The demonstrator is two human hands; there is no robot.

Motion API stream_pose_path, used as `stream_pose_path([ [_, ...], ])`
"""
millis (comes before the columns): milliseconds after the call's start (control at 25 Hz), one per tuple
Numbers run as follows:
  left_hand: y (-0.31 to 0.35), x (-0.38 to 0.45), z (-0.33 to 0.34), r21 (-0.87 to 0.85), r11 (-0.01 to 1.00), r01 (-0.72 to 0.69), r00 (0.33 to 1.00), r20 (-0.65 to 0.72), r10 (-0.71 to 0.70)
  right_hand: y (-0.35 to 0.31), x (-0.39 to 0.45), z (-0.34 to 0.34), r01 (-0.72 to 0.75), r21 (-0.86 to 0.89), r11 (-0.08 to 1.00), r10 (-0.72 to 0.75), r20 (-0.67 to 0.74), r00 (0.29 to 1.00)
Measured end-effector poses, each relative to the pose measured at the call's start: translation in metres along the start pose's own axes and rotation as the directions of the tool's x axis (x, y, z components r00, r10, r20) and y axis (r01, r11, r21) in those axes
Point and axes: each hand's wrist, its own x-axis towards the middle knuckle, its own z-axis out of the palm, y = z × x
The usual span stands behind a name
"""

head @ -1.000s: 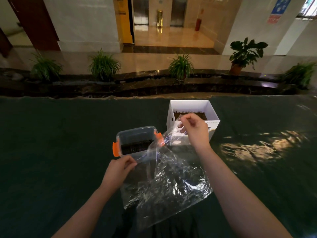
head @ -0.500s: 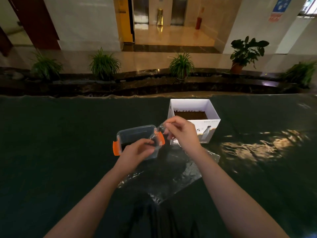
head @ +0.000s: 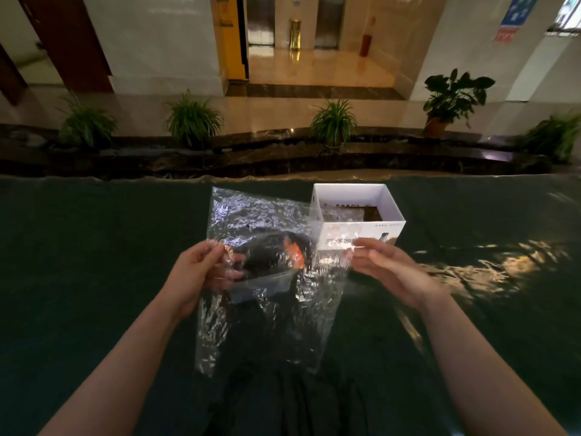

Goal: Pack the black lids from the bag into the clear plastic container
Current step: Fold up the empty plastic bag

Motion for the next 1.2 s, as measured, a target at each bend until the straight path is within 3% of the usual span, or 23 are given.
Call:
stream_pose_path([
  [80, -0.005, 0.003, 0.005, -0.053, 0.998, 0.026, 1.000, -0.010, -0.026, 0.016, 0.005, 0.018, -0.080, -0.155, 0.985, 0.092, 0.073, 0.993],
  [160, -0.010, 0.004, 0.009, -0.092, 0.995, 0.043, 0.999, -0.023, -0.045, 0.031, 0.013, 0.035, -0.129, -0.330, 0.935, 0.148, 0.031, 0.989],
  [280, -0.018, 0.003, 0.006, -0.132, 0.986, 0.099, 0.994, -0.032, -0.104, 0.033, 0.017, 0.046, -0.091, -0.158, 0.983, 0.076, -0.099, 0.992],
  [360, -0.025, -0.001, 0.003, 0.036, 0.985, 0.167, 0.985, 0.028, -0.168, 0.028, 0.018, 0.045, -0.043, -0.050, 0.998, 0.034, -0.181, 0.983],
  [440, -0.034, -0.005, -0.001, 0.145, 0.975, 0.169, 0.984, 0.032, -0.175, 0.024, 0.018, 0.045, -0.039, -0.015, 0.999, 0.036, -0.155, 0.987],
  [560, -0.038, -0.008, -0.008, 0.127, 0.986, 0.103, 0.993, -0.077, -0.094, 0.021, 0.016, 0.043, -0.078, -0.223, 0.972, 0.074, -0.024, 0.997],
  [680, -0.036, -0.007, -0.016, 0.241, 0.971, 0.000, 0.996, -0.081, 0.021, 0.022, 0.021, 0.039, -0.051, -0.350, 0.935, 0.036, -0.049, 0.998],
  [760, -0.033, -0.005, -0.018, 0.264, 0.962, -0.070, 0.996, -0.043, 0.084, 0.021, 0.025, 0.037, -0.042, -0.269, 0.962, 0.026, -0.064, 0.998],
  [880, -0.028, -0.003, -0.021, 0.161, 0.982, -0.099, 0.995, 0.017, 0.098, 0.022, 0.026, 0.033, -0.073, -0.020, 0.997, 0.072, -0.021, 0.997],
  [1000, -0.025, -0.003, -0.023, 0.028, 0.999, 0.028, 0.999, 0.030, -0.028, 0.028, 0.025, 0.031, -0.129, 0.111, 0.985, 0.138, -0.081, 0.987],
  [1200, -0.027, -0.004, -0.013, -0.099, 0.978, 0.186, 0.982, -0.028, -0.189, 0.031, 0.023, 0.032, -0.142, 0.107, 0.984, 0.155, -0.120, 0.981],
])
